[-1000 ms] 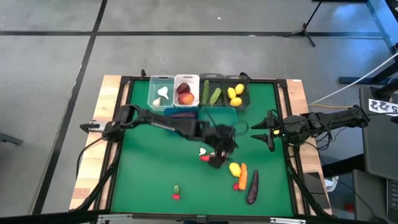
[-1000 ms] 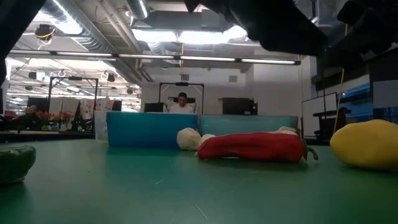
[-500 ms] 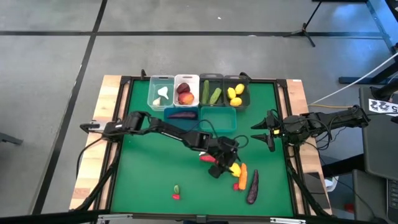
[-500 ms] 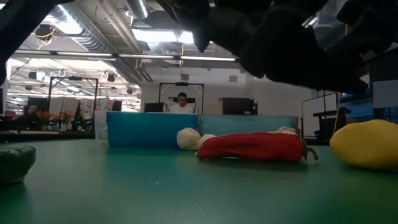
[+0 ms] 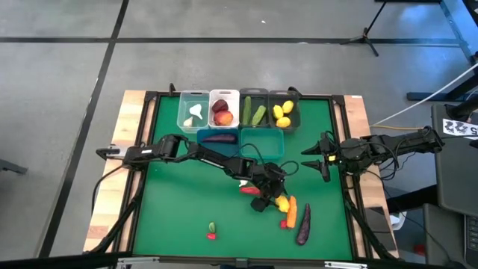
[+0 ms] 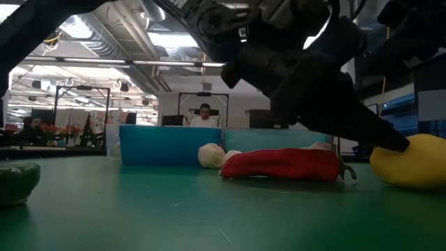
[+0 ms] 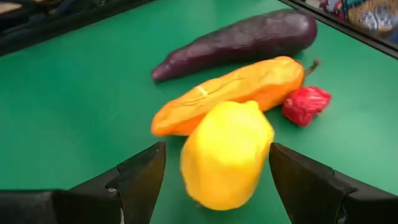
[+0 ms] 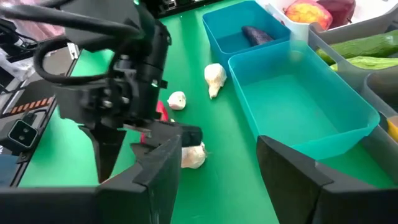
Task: Sort produce into baskets
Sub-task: Put the lemon into the right black bin
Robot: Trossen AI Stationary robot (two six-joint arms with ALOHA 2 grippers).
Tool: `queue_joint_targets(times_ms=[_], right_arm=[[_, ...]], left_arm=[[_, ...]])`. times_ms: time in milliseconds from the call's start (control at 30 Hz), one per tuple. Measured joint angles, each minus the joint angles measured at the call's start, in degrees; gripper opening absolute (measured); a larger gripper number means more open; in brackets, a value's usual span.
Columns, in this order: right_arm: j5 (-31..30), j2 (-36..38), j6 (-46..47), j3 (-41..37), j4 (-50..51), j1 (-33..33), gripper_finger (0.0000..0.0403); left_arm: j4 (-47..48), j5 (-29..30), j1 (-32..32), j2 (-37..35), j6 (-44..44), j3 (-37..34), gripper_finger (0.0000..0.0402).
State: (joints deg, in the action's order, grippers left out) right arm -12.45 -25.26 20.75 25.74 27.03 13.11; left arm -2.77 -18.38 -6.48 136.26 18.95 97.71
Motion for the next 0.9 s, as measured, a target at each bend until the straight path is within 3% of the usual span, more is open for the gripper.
queue_joint_targets(times_ms=[700, 900], right_arm=[[0.0, 0.0, 0.0, 0.0, 0.0, 0.0, 0.0209], [-0.1, 0.0, 0.0, 0.0, 0.0, 0.0, 0.0209]], left_arm=[[-2.8, -3.6, 0.3, 2.1, -5.2, 0.1, 0.0278], [-2.6, -3.9, 0.3, 2.1, -5.5, 0.1, 0.0233]])
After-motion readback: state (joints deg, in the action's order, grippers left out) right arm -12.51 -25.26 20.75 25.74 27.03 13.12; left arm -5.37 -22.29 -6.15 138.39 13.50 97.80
